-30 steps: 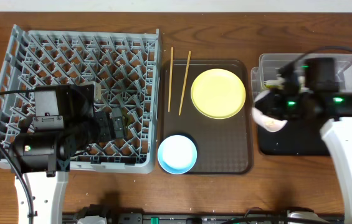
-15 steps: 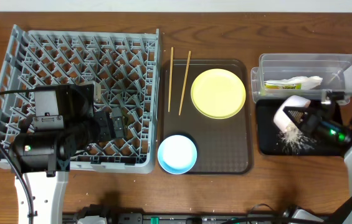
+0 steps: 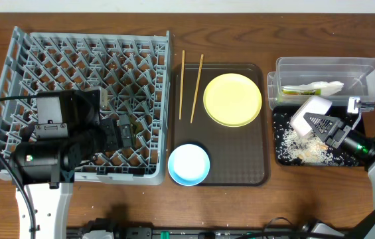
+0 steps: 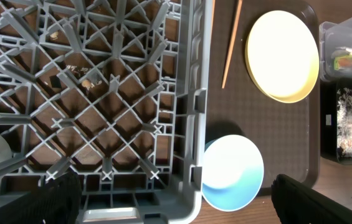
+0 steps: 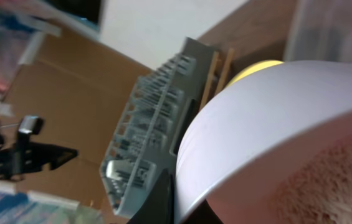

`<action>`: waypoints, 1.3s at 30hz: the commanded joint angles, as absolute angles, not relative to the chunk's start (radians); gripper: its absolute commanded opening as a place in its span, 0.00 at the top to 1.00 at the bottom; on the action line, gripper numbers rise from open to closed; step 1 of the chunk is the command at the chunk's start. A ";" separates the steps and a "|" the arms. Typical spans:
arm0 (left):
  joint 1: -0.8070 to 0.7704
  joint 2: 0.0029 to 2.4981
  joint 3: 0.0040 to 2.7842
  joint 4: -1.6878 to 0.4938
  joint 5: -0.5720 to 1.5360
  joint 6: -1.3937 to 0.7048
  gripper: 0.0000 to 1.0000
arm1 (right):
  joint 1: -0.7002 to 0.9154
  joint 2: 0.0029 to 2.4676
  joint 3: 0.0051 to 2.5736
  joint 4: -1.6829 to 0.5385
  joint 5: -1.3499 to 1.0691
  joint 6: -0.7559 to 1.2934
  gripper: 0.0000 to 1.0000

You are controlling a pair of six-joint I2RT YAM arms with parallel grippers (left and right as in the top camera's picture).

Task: Sort waste into correct bins and load items into the dishwasher
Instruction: 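Tip the white bowl with the right gripper to dump scraps onto the black tray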

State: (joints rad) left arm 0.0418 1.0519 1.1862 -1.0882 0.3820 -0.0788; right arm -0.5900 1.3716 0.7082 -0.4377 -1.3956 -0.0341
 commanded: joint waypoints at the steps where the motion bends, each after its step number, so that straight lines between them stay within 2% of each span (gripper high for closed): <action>1: 0.037 1.051 1.208 -1.086 0.373 -0.083 0.01 | -0.599 1.366 0.705 -0.441 -1.402 -0.010 0.99; 4: 0.037 1.051 1.208 -1.088 0.373 -0.083 0.01 | -0.602 1.366 0.705 -0.438 -1.294 0.053 0.99; 7: 0.037 1.051 1.208 -1.087 0.373 -0.083 0.01 | -0.601 1.366 0.705 -0.447 -1.410 0.006 0.99; 9: 0.037 1.051 1.208 -1.086 0.373 -0.083 0.01 | -0.604 1.366 0.705 -0.442 -1.283 0.023 0.99; 10: 0.037 1.051 1.208 -1.085 0.373 -0.083 0.01 | -0.607 1.366 0.705 -0.450 -1.284 0.056 0.99; 12: 0.037 1.051 1.208 -1.084 0.373 -0.083 0.01 | -0.608 1.366 0.705 -0.442 -1.435 -0.009 0.99; 15: 0.037 1.051 1.208 -1.083 0.373 -0.083 0.01 | -0.609 1.366 0.705 -0.426 -1.322 0.047 0.99; 17: 0.037 1.051 1.208 -1.083 0.373 -0.083 0.01 | -0.606 1.366 0.705 -0.449 -1.395 0.001 0.99; 18: 0.037 1.051 1.208 -1.084 0.373 -0.083 0.01 | -0.604 1.366 0.705 -0.459 -1.375 -0.047 0.99; 20: 0.037 1.051 1.208 -1.086 0.373 -0.083 0.01 | -0.604 1.366 0.705 -0.479 -1.198 0.036 0.99; 21: 0.037 1.051 1.208 -1.083 0.373 -0.083 0.01 | -0.604 1.366 0.705 -0.490 -1.238 0.064 0.99; 23: 0.037 1.051 1.208 -1.082 0.373 -0.083 0.01 | -0.601 1.366 0.705 -0.483 -1.454 -0.060 0.99; 24: 0.037 1.051 1.208 -1.083 0.373 -0.083 0.01 | -0.601 1.366 0.705 -0.469 -1.410 -0.071 0.99; 26: 0.037 1.051 1.208 -1.082 0.373 -0.083 0.01 | -0.602 1.366 0.705 -0.479 -1.230 0.052 0.99; 29: 0.037 1.051 1.208 -1.084 0.373 -0.083 0.01 | -0.598 1.366 0.705 -0.478 -1.396 -0.097 0.99; 31: 0.037 1.051 1.208 -1.086 0.373 -0.083 0.01 | -0.598 1.366 0.705 -0.481 -1.272 -0.010 0.99; 32: 0.037 1.051 1.208 -1.085 0.373 -0.083 0.01 | -0.598 1.366 0.705 -0.491 -1.309 0.003 0.99; 34: 0.037 1.051 1.208 -1.086 0.373 -0.083 0.01 | -0.595 1.366 0.705 -0.479 -1.401 -0.112 0.99; 36: 0.037 1.051 1.208 -1.082 0.373 -0.083 0.01 | -0.595 1.366 0.705 -0.474 -1.230 0.025 0.99; 39: 0.037 1.051 1.208 -1.083 0.373 -0.083 0.01 | -0.594 1.366 0.705 -0.477 -1.327 -0.034 0.99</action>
